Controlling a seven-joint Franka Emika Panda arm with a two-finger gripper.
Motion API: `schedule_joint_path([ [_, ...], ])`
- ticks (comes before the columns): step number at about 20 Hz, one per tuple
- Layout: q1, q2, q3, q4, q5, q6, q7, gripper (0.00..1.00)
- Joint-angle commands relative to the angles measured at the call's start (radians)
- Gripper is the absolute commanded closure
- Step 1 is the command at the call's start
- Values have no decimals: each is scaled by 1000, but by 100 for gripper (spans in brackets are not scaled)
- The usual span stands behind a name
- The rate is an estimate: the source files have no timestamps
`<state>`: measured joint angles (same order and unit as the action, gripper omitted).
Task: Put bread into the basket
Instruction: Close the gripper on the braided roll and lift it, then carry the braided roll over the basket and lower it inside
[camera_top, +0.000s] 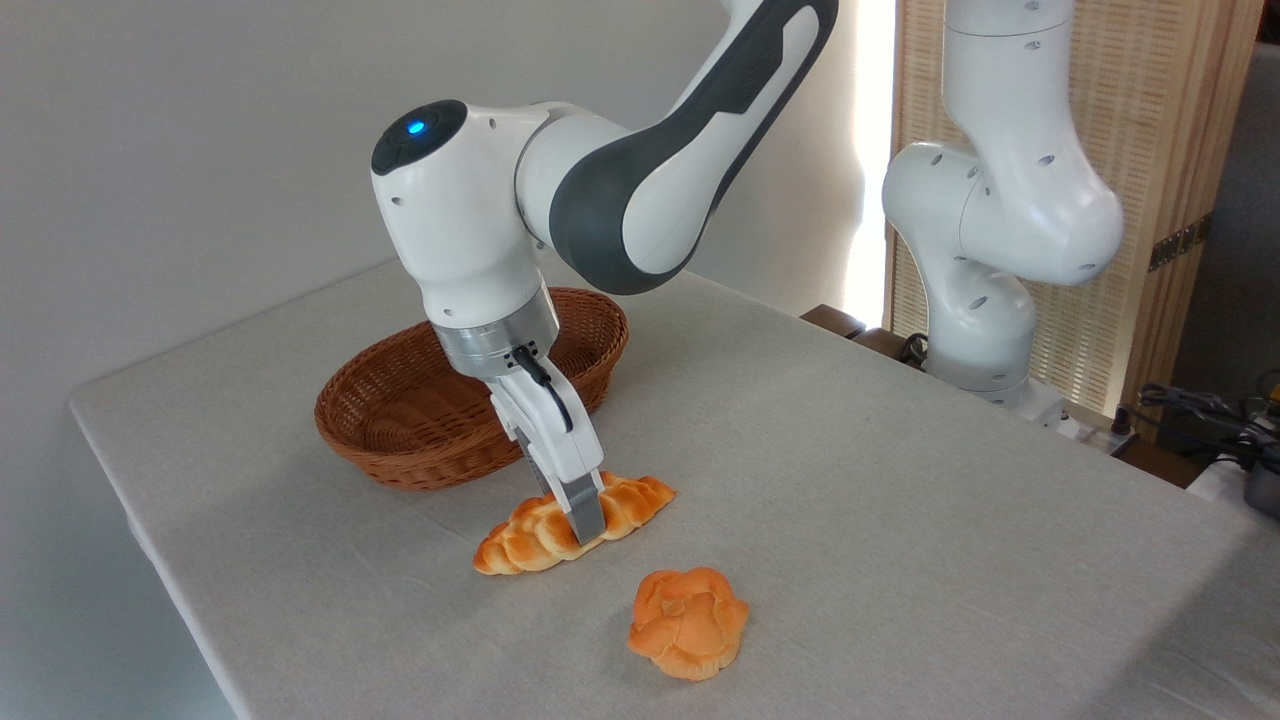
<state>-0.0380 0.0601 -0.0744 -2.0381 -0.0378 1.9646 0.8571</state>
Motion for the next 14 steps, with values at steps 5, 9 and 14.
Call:
schedule_joint_path([
  [5,0,1,7,228,-17,-260,11,79],
  [9,0,-2,-17,311,-144,-355,-35,79],
  [14,-5,32,-181,303,-145,-245,-254,74],
])
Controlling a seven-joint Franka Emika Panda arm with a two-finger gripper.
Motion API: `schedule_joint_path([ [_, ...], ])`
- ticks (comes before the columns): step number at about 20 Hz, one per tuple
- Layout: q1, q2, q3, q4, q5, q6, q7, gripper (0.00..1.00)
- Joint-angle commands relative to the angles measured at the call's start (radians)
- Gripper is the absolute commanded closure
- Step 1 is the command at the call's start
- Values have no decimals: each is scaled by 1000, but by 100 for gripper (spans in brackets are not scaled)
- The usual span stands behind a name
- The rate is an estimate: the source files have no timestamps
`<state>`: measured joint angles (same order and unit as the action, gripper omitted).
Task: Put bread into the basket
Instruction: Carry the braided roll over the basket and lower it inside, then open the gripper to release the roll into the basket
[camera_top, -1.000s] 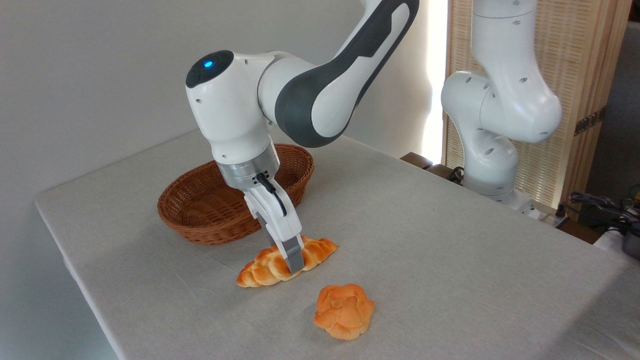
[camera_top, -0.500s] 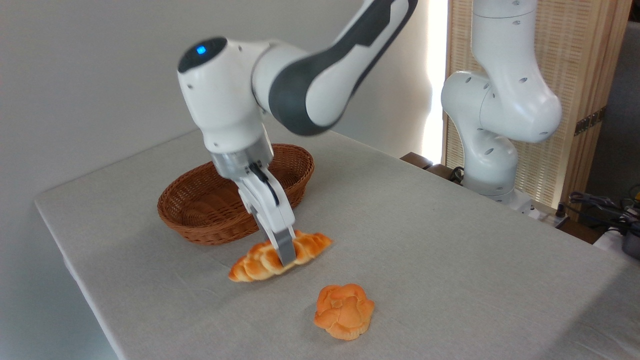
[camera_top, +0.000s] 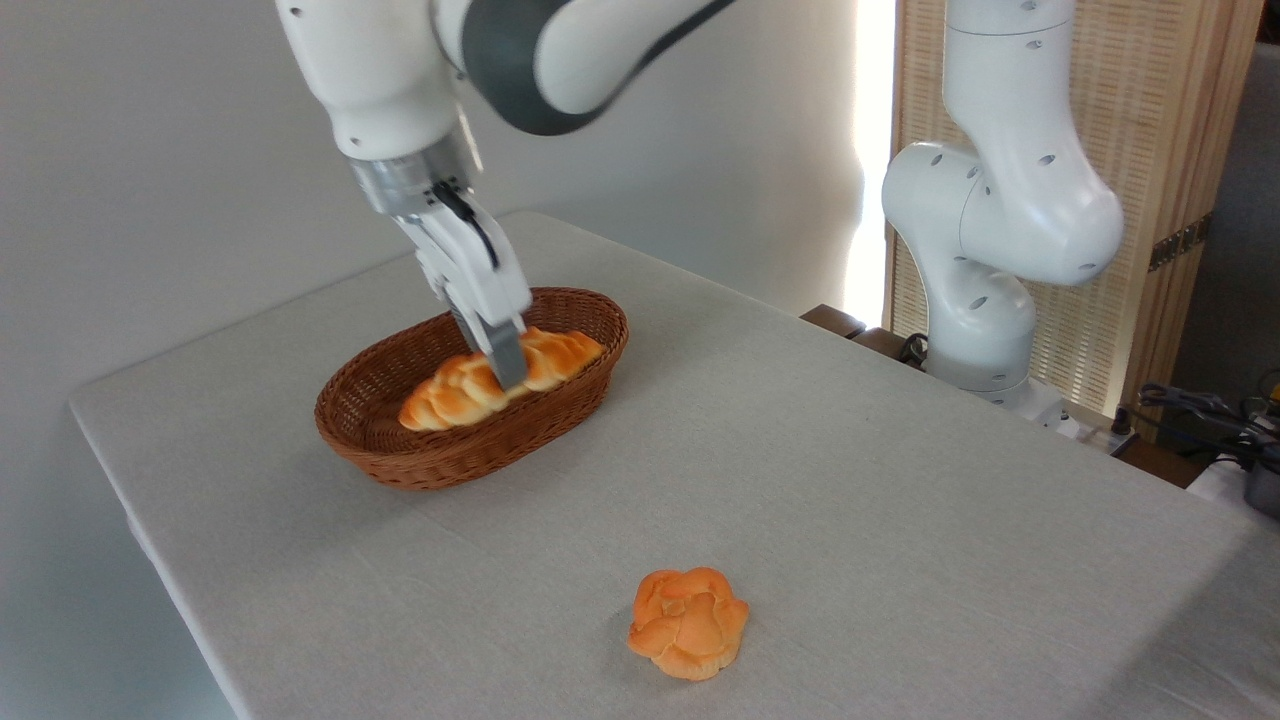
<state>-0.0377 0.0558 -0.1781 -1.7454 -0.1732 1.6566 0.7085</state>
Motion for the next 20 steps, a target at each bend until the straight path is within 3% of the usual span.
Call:
schedule_joint_path([
  [1,-5,53,-110,9,-5,95,-142,71],
  [2,-11,68,-132,6,0,138,-173,54],
  [4,-31,105,-158,3,1,216,-233,38],
  [6,-42,125,-169,-20,9,255,-236,7],
  [7,-45,128,-170,-32,35,256,-232,0],
  [9,-51,131,-182,-49,72,256,-230,0],
  [20,-51,128,-184,-52,66,256,-239,0],
])
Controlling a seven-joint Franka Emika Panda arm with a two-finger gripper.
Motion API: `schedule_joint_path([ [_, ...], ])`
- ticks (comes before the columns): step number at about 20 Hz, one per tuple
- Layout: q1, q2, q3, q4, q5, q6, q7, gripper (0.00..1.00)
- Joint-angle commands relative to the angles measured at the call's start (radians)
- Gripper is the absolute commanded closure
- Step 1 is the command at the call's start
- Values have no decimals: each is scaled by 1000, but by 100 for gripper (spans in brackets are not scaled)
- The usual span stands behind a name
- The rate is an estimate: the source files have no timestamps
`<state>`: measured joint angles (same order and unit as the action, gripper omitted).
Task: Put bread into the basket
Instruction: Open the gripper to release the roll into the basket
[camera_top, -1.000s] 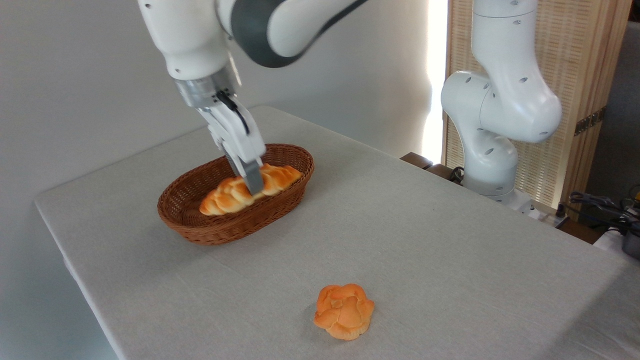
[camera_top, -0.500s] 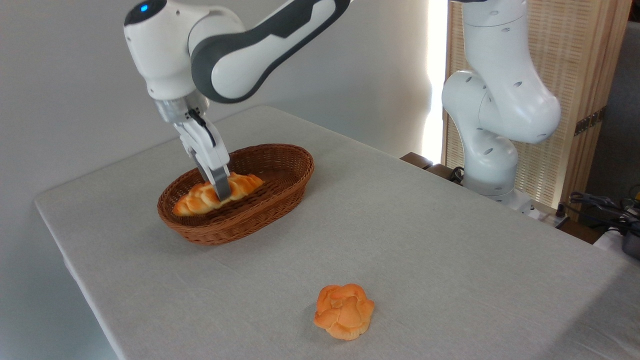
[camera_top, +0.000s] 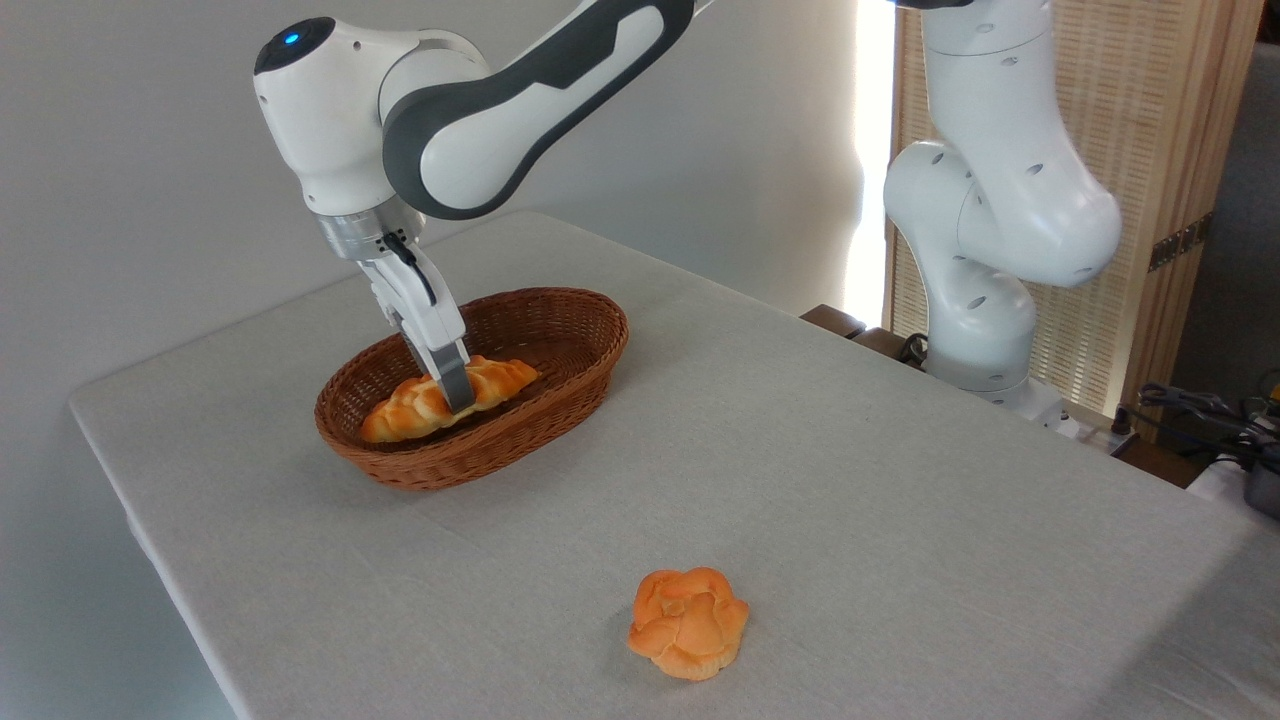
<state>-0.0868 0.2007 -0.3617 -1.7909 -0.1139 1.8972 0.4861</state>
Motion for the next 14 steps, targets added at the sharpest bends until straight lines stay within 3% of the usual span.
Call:
schedule_joint_path([
  [1,-2,-18,0,-7,8,14,-15,0],
  [10,7,-46,9,7,11,5,-6,0],
  [14,12,-147,96,18,16,-13,46,0],
])
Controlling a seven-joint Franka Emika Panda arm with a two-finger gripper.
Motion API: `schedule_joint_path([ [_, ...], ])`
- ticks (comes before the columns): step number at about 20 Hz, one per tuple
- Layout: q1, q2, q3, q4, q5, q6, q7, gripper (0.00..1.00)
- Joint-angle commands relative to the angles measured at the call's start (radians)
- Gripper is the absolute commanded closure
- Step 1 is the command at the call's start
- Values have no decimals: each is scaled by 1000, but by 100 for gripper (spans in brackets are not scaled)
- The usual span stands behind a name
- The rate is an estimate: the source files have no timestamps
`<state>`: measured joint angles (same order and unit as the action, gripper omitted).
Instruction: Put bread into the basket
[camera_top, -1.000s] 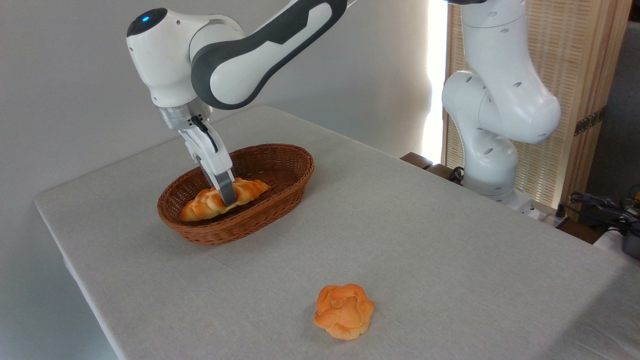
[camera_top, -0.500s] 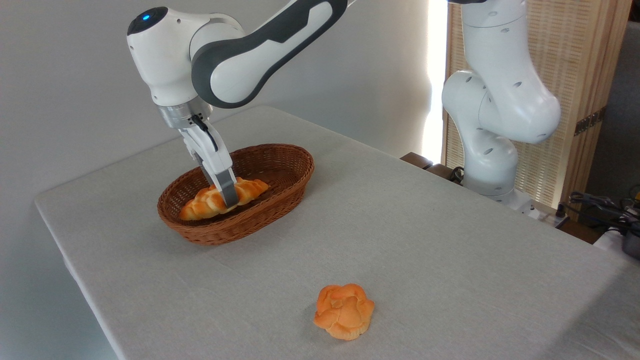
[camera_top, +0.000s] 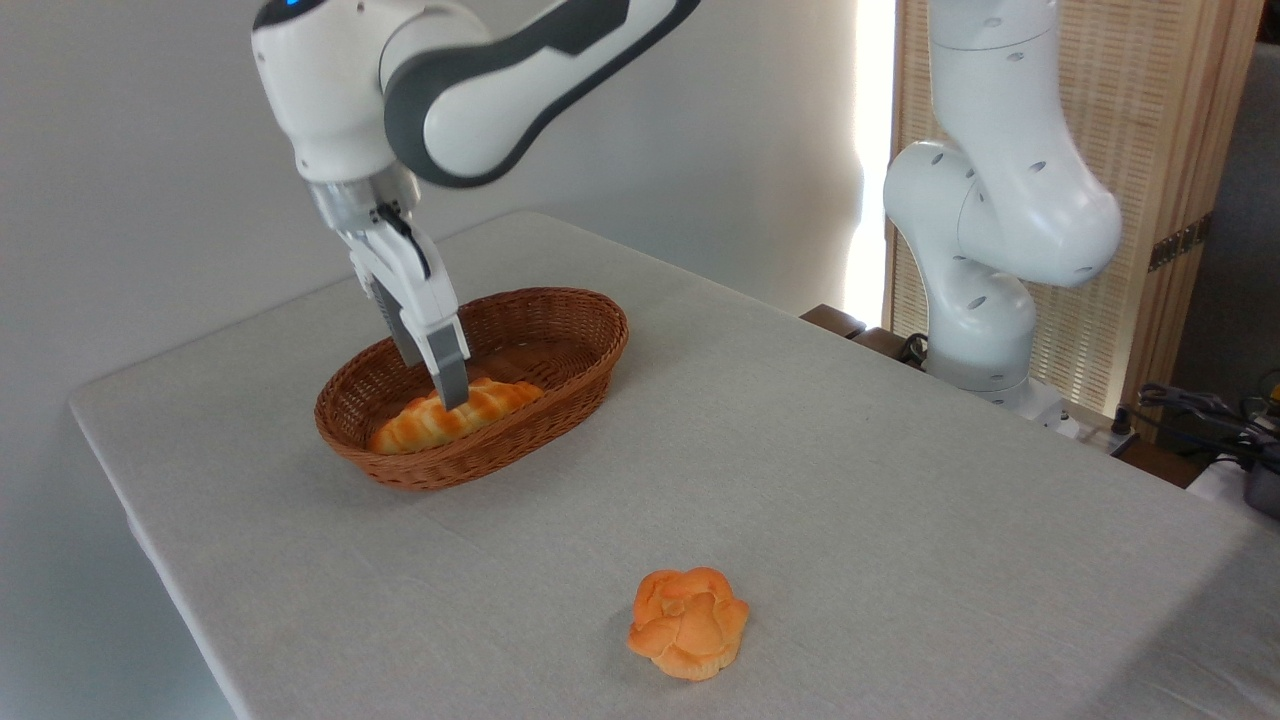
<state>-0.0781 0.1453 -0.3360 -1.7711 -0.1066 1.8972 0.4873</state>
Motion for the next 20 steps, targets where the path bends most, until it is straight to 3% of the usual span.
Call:
schedule_joint_path([
  [1,3,-110,101,21,8,-54,80,0],
  [5,0,-116,245,172,8,-305,278,0],
  [9,-8,-132,333,229,8,-320,281,0],
  [16,-8,-139,331,228,36,-314,264,0],
  [20,-8,-138,325,228,39,-293,191,0],
])
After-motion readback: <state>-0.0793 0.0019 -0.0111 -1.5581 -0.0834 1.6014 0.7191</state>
